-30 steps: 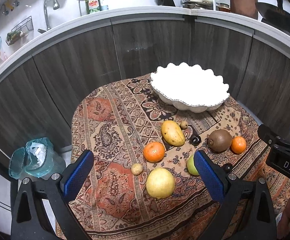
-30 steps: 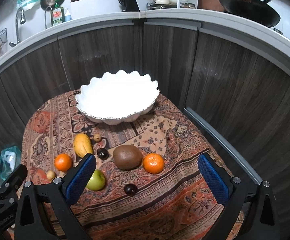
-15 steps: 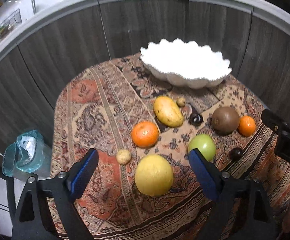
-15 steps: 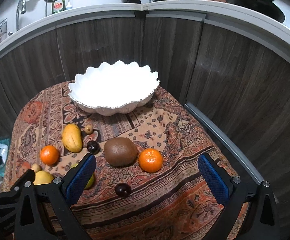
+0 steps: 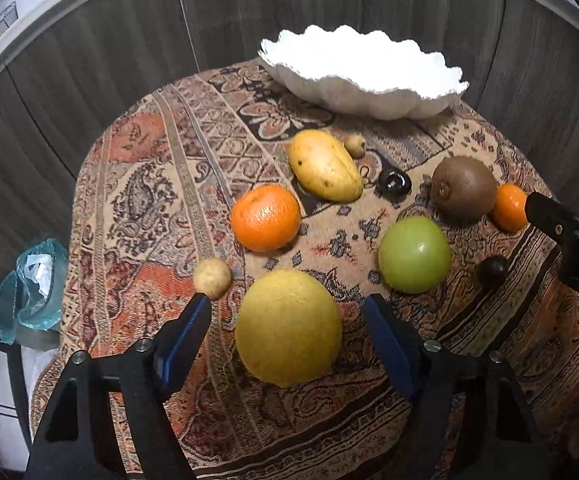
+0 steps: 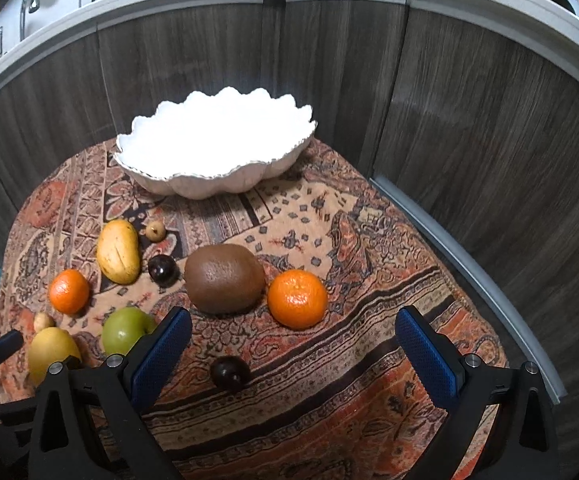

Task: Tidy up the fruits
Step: 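Grasp the yellow pomelo with the left tool while the right tool grasps a dark plum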

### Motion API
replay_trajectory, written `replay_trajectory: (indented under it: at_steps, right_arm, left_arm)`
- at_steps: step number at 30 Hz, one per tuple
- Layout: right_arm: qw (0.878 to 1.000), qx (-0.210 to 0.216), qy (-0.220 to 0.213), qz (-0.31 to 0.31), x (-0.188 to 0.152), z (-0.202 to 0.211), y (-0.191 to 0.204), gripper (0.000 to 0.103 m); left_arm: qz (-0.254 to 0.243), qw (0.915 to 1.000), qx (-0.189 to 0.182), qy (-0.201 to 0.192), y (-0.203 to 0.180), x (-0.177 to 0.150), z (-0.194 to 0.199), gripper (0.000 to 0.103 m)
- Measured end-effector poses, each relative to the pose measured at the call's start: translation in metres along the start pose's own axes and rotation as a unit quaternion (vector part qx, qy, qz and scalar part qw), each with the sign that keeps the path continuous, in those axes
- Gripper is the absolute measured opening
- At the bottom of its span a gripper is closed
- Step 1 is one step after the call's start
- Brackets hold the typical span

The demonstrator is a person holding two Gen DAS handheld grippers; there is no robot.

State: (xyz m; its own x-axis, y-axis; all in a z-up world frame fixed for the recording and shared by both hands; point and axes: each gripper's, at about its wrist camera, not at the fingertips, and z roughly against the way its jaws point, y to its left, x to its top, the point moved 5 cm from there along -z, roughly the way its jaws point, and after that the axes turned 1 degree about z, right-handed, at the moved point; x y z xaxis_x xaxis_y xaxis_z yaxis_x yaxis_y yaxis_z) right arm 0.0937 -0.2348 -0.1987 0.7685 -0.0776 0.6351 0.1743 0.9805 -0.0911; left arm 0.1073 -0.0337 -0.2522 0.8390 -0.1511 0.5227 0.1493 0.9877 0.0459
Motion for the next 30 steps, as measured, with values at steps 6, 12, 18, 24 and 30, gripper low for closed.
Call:
replay_trajectory:
  at_steps: [6, 12, 18, 24, 30]
  right_arm:
    - [1.000, -0.003, 0.008, 0.003, -0.001, -0.005, 0.001, 0.103]
    - [1.000, -0.007, 0.013, 0.005, -0.003, -0.008, 0.001, 0.103]
    - [1.000, -0.008, 0.026, 0.012, -0.007, -0.015, 0.003, 0.103]
    - [0.999, 0.010, 0.039, 0.017, -0.013, -0.020, 0.010, 0.102]
    - [0.996, 0.053, 0.065, 0.019, -0.022, -0.028, 0.020, 0.076]
  left_arm:
    - [0.002, 0.9997, -0.013, 0.022, -0.003, -0.006, -0.013, 0.064]
    - [0.000, 0.9997, -0.010, 0.022, -0.004, -0.008, -0.017, 0.063]
    - [0.003, 0.9995, -0.009, 0.029, -0.002, -0.011, -0.025, 0.057]
    - [0.002, 0.9996, -0.009, 0.027, 0.002, -0.010, -0.023, 0.053]
    - [0.012, 0.9997, -0.009, 0.019, 0.007, -0.007, -0.013, 0.053]
